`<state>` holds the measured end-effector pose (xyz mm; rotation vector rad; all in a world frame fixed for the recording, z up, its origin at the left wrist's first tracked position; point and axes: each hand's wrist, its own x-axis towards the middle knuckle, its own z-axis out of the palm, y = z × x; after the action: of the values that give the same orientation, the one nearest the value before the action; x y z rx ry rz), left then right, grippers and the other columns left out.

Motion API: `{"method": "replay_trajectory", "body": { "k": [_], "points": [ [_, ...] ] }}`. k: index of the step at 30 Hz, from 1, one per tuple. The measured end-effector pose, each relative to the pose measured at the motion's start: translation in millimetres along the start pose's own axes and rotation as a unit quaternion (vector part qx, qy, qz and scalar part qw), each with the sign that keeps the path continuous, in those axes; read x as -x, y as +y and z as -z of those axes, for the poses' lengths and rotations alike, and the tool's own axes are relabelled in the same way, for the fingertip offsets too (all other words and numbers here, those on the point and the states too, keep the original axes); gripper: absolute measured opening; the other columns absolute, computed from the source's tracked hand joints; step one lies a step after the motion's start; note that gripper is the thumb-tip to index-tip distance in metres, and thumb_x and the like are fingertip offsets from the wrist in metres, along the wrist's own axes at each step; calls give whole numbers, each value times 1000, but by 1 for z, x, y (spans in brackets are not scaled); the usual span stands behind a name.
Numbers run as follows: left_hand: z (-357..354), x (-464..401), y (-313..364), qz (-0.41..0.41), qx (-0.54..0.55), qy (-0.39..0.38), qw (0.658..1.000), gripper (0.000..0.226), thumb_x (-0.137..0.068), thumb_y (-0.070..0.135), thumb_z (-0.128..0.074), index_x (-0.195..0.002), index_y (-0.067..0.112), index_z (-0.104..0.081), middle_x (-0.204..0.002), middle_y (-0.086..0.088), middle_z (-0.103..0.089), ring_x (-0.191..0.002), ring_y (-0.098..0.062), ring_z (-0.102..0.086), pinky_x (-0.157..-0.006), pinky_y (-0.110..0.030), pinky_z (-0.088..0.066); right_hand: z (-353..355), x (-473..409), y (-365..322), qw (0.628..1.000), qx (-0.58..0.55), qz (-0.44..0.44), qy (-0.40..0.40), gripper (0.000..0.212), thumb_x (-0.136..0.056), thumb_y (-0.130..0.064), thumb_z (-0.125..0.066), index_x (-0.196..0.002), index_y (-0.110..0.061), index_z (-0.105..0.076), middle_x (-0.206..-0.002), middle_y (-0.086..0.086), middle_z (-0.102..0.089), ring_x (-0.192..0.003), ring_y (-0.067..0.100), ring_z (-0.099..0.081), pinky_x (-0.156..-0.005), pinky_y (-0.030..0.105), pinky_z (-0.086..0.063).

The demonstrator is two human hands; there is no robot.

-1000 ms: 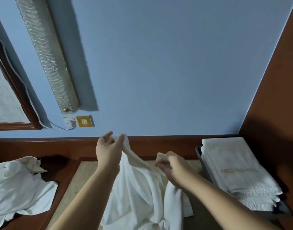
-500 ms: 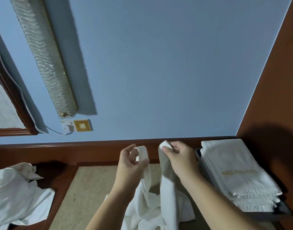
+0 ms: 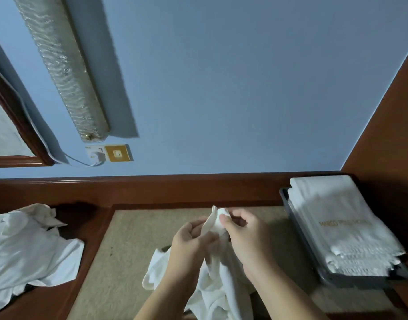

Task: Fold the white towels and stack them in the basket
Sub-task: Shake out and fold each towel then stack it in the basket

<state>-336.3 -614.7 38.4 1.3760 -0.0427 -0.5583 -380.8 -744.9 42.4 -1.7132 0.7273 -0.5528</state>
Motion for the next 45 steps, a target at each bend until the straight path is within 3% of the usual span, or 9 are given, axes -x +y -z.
{"method": "replay_trajectory", "body": {
  "k": [6,12,16,19,24,29,34,40,45],
  "points": [
    [3,5,-11,38,-34,75,996,25,-93,38,-78,-105,17,-78,-90,-11,-80,-88,-38,-77,-82,-49,-59,-9,12,15,1000,5,-4,-5,6,-90,-30,-78,-92,-24,-76,-79,-11,-76,-78,-1,-70,-69,22,-58],
    [0,13,-13,-86,-157,149,973,11,-95,39,-74,-90,33,-81,-74,11,-77,-70,-4,-71,-68,-23,-55,-3,17,21,1000,21,19,7,9,-93,-28,-78,-84,-27,-76,-75,-22,-73,-75,-3,-69,-65,15,-53],
    [-8,19,-16,-181,-247,170,937,15,-93,39,-76,-84,52,-76,-72,25,-73,-74,2,-69,-72,-20,-53,-7,24,14,999,2,38,6,14,-92,-22,-79,-84,-32,-77,-73,-22,-74,-74,-4,-71,-66,12,-53],
    [-12,18,-18,-262,-258,179,913,14,-91,29,-79,-94,42,-82,-82,24,-72,-79,1,-70,-69,-7,-44,-9,29,6,998,-24,54,-2,23,-95,-20,-76,-81,-37,-76,-73,-19,-76,-76,-1,-73,-69,17,-55],
    [-14,14,-23,-316,-265,148,899,18,-96,21,-75,-101,36,-83,-92,17,-69,-89,-6,-70,-72,-11,-47,-6,30,-6,993,-113,-3,-20,16,-95,-19,-76,-84,-29,-82,-77,-9,-79,-80,3,-76,-74,19,-59],
    [-11,10,-31,-388,-312,96,862,28,-99,7,-69,-115,28,-80,-106,14,-63,-92,-5,-67,-77,-10,-48,0,25,-11,986,-147,-68,-46,14,-93,-17,-78,-82,-22,-86,-81,3,-80,-84,17,-79,-87,44,-63],
    [-4,9,-37,-419,-356,33,835,36,-105,21,-59,-136,36,-69,-121,13,-53,-91,-12,-58,-83,-19,-47,13,15,-17,987,-113,-86,-73,5,-88,-21,-83,-85,-17,-85,-83,5,-80,-83,20,-79,-85,49,-64],
    [11,-3,-12,-332,-252,17,909,38,-97,33,-64,-131,50,-65,-126,20,-56,-124,-14,-52,-102,-30,-45,40,-14,-37,987,38,32,-155,28,-97,-45,-68,-88,-21,-79,-82,3,-75,-80,16,-71,-77,36,-55],
    [-9,-37,75,-261,-163,-189,932,24,-103,24,-68,-126,22,-71,-123,0,-74,-116,-20,-69,-100,-45,-54,75,-52,-118,965,89,159,-188,24,-104,-41,-61,-92,-25,-75,-83,-8,-70,-80,18,-62,-82,43,-50]
  ]
}}
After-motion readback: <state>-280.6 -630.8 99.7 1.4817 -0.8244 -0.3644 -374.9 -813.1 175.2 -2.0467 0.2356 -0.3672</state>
